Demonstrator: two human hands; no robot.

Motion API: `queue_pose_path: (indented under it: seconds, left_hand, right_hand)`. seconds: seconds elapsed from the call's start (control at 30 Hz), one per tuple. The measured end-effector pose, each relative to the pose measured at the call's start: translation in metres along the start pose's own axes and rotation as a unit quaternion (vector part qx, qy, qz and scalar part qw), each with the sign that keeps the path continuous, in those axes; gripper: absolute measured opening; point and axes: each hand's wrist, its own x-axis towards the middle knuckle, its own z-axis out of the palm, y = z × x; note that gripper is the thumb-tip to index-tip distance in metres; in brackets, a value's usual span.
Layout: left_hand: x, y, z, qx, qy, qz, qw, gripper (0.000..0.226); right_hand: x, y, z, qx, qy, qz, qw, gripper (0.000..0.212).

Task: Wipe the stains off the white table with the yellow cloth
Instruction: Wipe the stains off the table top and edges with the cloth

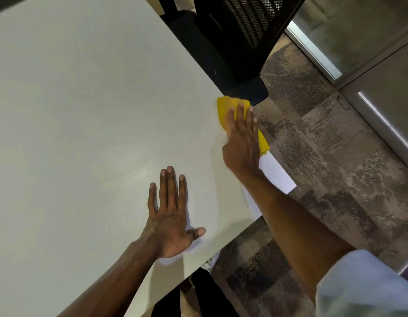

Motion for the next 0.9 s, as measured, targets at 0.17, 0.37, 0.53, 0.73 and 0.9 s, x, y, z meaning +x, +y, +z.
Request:
queue_pose_path:
  seconds: [0.17,0.37,0.53,0.73,0.9]
  left_hand:
    - [-0.001,0.0,-0.003,-0.021,-0.012,0.003,1.0,0.132]
    - [0.001,0.002,-0.003,-0.007,-0.018,-0.011,1.0,0.135]
    - [0.001,0.002,-0.005,-0.012,-0.031,-0.01,0.999,0.134]
    - [0.001,0.0,-0.004,-0.017,-0.041,-0.001,0.999,0.136]
    - [0.003,-0.002,-0.004,-0.036,-0.054,0.014,0.998,0.145]
  right_hand:
    - [-0.1,-0.016,0.026,0.018,-0.025,-0.135,0.99,0.08]
    - [-0.035,-0.027,0.02,0.028,-0.032,-0.182,0.982,0.085]
    - [-0.002,-0.009,0.002,0.028,0.0,-0.085,0.996,0.088]
    - [-0.071,-0.004,0.016,0.034,0.03,-0.008,0.999,0.083]
    - [-0.21,-0.014,0.038,0.058,-0.004,-0.072,0.996,0.079]
